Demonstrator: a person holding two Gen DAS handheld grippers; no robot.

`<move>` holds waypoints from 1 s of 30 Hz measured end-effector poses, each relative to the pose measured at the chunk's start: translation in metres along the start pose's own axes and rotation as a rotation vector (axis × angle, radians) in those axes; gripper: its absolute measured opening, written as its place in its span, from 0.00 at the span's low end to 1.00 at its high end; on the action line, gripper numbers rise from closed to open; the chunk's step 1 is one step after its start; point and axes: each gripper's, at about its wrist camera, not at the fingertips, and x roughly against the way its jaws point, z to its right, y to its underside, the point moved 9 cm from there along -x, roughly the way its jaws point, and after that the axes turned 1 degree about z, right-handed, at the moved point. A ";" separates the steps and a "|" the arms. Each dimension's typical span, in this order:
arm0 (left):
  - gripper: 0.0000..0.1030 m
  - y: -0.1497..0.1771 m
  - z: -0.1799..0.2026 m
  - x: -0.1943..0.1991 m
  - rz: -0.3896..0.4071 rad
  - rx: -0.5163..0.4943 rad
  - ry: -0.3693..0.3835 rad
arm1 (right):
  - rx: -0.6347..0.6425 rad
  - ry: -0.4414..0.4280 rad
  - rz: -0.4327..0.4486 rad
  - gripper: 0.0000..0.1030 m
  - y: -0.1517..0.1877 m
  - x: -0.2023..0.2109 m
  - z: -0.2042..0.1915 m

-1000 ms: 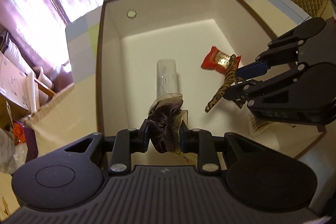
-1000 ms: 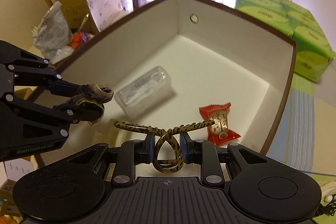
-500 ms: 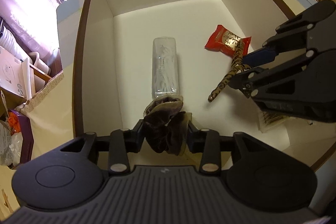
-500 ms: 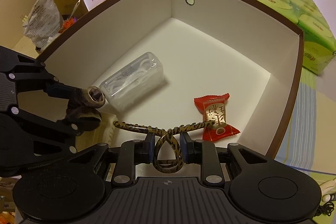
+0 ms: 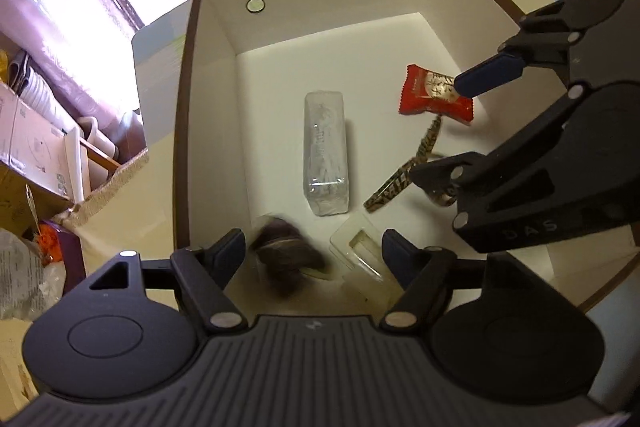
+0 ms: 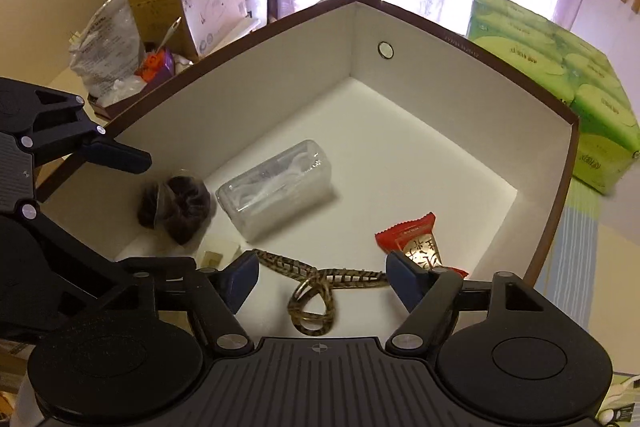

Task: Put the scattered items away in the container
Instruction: 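Carry the scrunchie and hair tie into the box and release both, then withdraw both open grippers from the box toward the remaining items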

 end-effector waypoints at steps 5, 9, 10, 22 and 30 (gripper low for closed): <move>0.70 0.002 -0.001 0.008 0.013 0.008 -0.005 | -0.006 0.008 -0.007 0.90 0.004 0.013 0.003; 0.70 0.004 0.001 0.015 0.025 0.018 0.001 | 0.010 0.006 0.021 0.95 0.006 0.031 0.002; 0.70 0.004 0.001 0.018 0.030 0.024 0.002 | 0.008 0.008 0.026 0.95 0.007 0.034 0.002; 0.79 0.011 -0.004 0.052 0.085 0.091 0.001 | -0.014 0.020 0.089 1.00 0.016 0.072 -0.001; 0.87 0.012 0.003 0.074 0.118 0.098 -0.010 | -0.031 0.029 0.106 1.00 0.029 0.095 -0.002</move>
